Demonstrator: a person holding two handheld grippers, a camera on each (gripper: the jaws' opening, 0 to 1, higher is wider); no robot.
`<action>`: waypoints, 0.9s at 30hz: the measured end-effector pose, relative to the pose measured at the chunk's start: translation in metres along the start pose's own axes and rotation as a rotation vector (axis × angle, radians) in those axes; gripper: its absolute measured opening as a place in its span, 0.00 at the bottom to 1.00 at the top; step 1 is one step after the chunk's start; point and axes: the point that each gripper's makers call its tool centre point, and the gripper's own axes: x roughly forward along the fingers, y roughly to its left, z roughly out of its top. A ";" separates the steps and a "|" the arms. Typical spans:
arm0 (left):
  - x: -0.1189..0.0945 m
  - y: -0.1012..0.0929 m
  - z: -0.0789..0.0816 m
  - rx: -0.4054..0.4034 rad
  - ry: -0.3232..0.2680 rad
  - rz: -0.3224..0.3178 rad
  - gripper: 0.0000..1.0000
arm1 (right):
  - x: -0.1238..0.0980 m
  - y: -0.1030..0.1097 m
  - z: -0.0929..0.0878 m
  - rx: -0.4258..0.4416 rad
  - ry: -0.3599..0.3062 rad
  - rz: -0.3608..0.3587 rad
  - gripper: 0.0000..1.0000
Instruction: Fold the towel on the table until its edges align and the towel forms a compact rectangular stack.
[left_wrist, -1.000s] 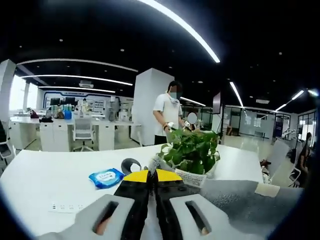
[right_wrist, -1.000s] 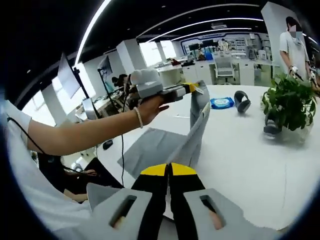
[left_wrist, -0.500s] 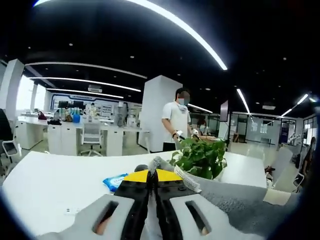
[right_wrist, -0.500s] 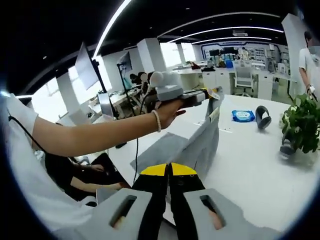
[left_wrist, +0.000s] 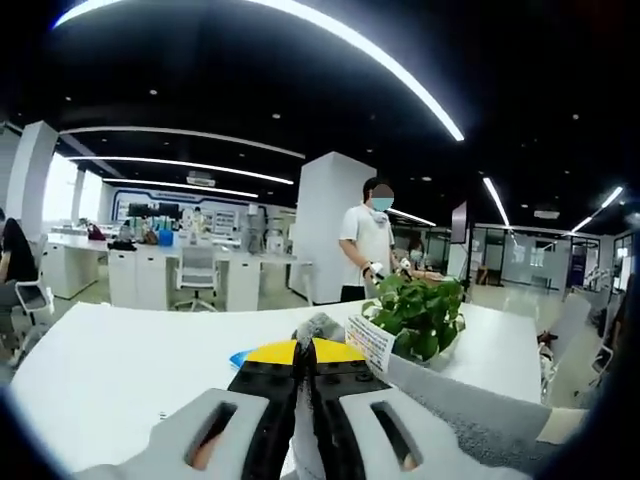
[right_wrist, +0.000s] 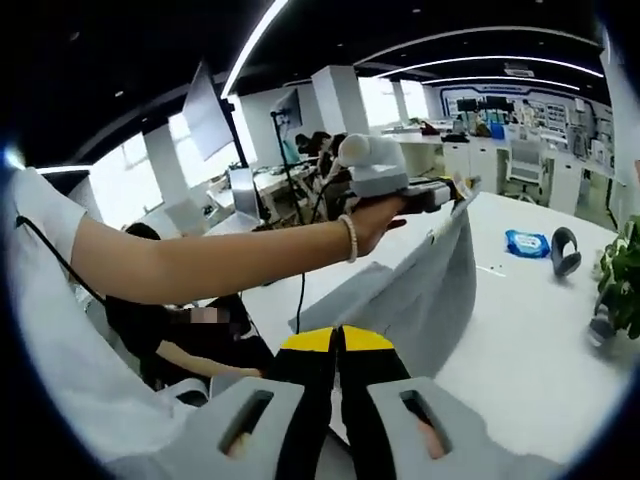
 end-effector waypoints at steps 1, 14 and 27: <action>-0.001 0.003 0.000 0.001 0.001 0.002 0.03 | 0.004 0.003 0.001 -0.002 0.003 0.011 0.00; -0.020 0.045 -0.009 0.001 0.008 0.022 0.03 | 0.056 0.022 -0.011 -0.021 0.050 0.083 0.00; -0.041 0.087 -0.039 -0.032 0.030 0.064 0.03 | 0.101 0.040 -0.021 -0.025 0.105 0.166 0.00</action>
